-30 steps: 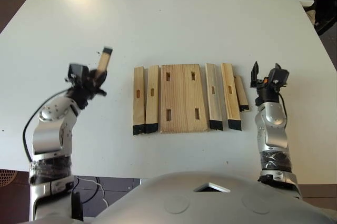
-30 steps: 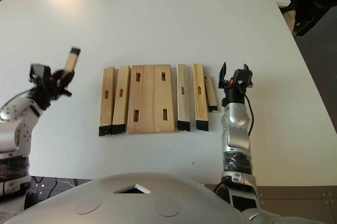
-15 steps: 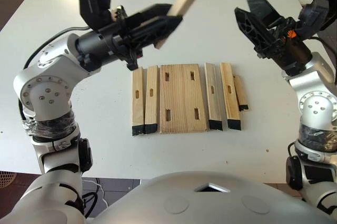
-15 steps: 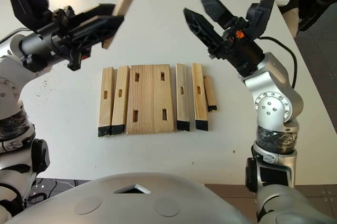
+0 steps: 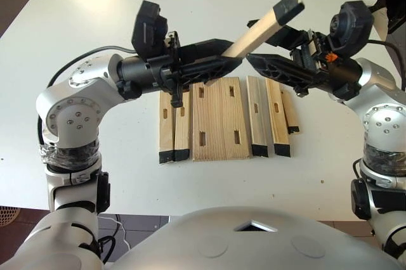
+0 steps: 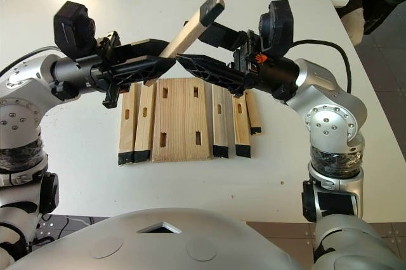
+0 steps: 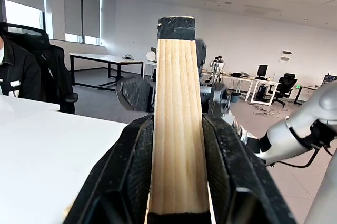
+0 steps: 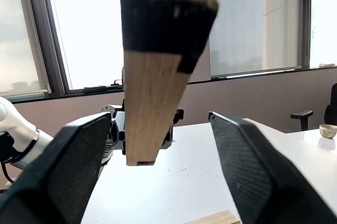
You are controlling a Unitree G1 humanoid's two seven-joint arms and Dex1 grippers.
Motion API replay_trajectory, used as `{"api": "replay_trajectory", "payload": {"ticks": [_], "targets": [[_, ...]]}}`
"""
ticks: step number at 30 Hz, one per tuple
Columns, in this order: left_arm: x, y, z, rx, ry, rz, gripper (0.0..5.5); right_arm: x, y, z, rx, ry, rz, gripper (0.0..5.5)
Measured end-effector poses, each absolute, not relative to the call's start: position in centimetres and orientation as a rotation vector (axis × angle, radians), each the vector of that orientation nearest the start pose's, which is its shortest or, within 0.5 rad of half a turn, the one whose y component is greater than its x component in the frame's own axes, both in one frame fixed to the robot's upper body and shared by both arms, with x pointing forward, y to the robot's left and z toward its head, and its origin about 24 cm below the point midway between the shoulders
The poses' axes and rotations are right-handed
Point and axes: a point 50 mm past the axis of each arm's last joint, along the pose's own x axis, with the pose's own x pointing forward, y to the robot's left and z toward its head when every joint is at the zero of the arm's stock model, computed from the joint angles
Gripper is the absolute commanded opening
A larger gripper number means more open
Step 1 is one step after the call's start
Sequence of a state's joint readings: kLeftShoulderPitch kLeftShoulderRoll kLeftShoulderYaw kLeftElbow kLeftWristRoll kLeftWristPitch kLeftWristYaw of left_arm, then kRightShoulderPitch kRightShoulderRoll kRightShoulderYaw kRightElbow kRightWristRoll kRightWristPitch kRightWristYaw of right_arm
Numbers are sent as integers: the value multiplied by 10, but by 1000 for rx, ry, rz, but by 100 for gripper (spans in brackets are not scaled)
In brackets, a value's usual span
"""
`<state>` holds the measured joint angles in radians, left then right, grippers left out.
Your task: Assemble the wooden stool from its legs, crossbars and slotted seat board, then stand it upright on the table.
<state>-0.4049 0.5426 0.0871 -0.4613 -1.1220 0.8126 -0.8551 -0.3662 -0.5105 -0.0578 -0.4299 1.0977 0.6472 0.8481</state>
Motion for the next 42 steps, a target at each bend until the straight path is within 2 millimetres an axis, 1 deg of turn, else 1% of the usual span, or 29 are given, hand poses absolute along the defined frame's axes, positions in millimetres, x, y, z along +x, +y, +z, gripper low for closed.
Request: {"api": "replay_trajectory", "payload": {"ticks": [5, 9, 10, 11, 16, 17, 18, 20, 22, 25, 26, 29, 31, 33, 35, 37, 41, 42], "targets": [[229, 131, 208, -271, -63, -1506, 130, 232, -130, 203, 316, -155, 1488, 216], [229, 131, 206, -254, -65, -1511, 130, 231, -132, 202, 288, -142, 1511, 175], [228, 132, 205, -250, -65, -1513, 130, 231, -132, 202, 284, -138, 1511, 150], [228, 132, 204, -244, -67, -1518, 130, 231, -133, 201, 278, -133, 1511, 137], [227, 132, 199, -208, -60, -1534, 130, 229, -135, 197, 268, -109, 1524, 132], [227, 133, 199, -206, -58, -1537, 166, 229, -135, 196, 263, -107, 1526, 132], [227, 133, 198, -207, -53, -1536, 174, 229, -134, 196, 259, -105, 1526, 132], [230, 135, 193, -202, -12, -1504, 212, 230, -136, 193, 225, -96, 1503, 132], [234, 135, 187, -161, 25, -1464, 245, 232, -138, 191, 195, -93, 1473, 132], [240, 137, 181, -118, 32, -1399, 288, 236, -140, 189, 145, -106, 1428, 131], [243, 139, 179, -97, 29, -1365, 290, 239, -142, 188, 112, -113, 1402, 131], [249, 146, 169, -62, 44, -1293, 290, 248, -158, 185, 4, -92, 1321, 131], [252, 153, 161, -48, 62, -1238, 290, 255, -176, 183, -105, -63, 1258, 131], [254, 158, 157, -41, 65, -1201, 290, 258, -187, 181, -158, -45, 1225, 131], [255, 165, 154, -43, 52, -1140, 290, 263, -209, 177, -266, 11, 1172, 131], [255, 170, 148, -53, 58, -1084, 290, 262, -227, 165, -354, 95, 1157, 131], [253, 168, 139, -72, 55, -1041, 290, 257, -234, 140, -448, 194, 1225, 131], [252, 168, 137, -72, 58, -1034, 290, 256, -234, 136, -461, 205, 1241, 131]]}}
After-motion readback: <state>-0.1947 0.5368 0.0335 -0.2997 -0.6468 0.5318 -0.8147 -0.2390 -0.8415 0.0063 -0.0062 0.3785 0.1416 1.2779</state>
